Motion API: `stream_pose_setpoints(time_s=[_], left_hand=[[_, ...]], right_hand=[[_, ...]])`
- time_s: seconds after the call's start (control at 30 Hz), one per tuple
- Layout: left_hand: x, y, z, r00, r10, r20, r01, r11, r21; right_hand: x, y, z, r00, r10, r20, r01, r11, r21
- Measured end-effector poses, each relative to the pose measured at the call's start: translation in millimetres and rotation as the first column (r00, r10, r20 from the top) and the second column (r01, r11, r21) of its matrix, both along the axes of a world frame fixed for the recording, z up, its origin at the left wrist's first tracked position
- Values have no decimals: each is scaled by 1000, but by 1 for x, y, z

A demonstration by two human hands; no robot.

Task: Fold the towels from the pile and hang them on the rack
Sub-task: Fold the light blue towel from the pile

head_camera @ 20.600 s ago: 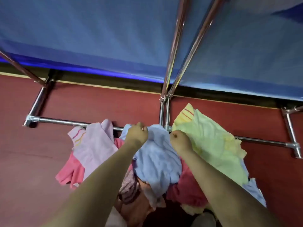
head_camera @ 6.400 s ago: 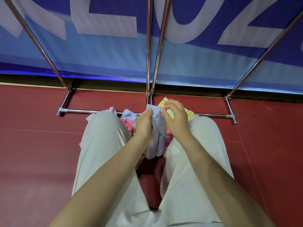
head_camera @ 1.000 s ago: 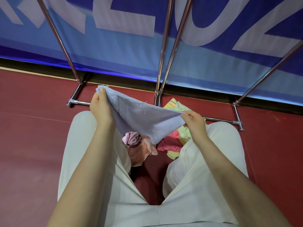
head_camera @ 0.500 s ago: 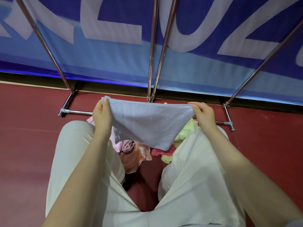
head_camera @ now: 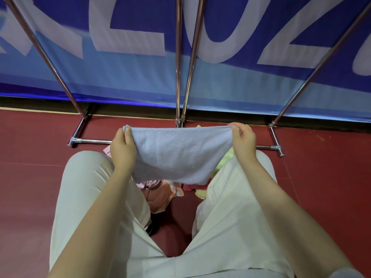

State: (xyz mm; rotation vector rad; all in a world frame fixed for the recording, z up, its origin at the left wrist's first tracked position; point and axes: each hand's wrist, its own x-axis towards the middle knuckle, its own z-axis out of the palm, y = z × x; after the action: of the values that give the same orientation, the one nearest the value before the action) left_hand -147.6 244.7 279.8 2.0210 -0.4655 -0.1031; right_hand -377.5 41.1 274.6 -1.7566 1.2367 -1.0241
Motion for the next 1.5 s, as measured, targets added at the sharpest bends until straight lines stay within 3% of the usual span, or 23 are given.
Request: stream_pose_setpoints(time_s=[0.17,0.33,0.5,0.6,0.83,1.0,1.1,1.23,1.5], left_hand=[[-2,-4,-5,933,47,-358,-78,994,-71],[-2,-6,-3,741,69,-668,-155,985,-71],[-28,-11,8,665,-63,-744,-119,975,-189],[-48,-13,12,708,-133,-693,-27,976,-215],[-66,-19,17,764,-245,-597,91,957,-277],[-54,-12,16,722,-276,-635,47,935,-352],[-45,-11,13,686,-259,-680,-3,934,-358],[-44,-12,12,711,-216,-669,-26,943,-332],[-49,-14,12,602,-328,-728,96,935,-341]], right_hand=[[6,4,-2,1000,8,16,-9,995,101],[28,31,-10,994,40,104,-68,956,287],[57,64,-15,947,11,322,-205,793,574],[73,79,-7,896,7,445,-304,740,601],[100,102,-3,914,169,369,-327,844,424],[111,110,7,844,254,472,-476,759,444],[114,114,8,865,384,322,-483,810,333],[113,114,2,901,413,132,-425,902,74],[104,104,-10,916,398,-52,-396,875,-277]])
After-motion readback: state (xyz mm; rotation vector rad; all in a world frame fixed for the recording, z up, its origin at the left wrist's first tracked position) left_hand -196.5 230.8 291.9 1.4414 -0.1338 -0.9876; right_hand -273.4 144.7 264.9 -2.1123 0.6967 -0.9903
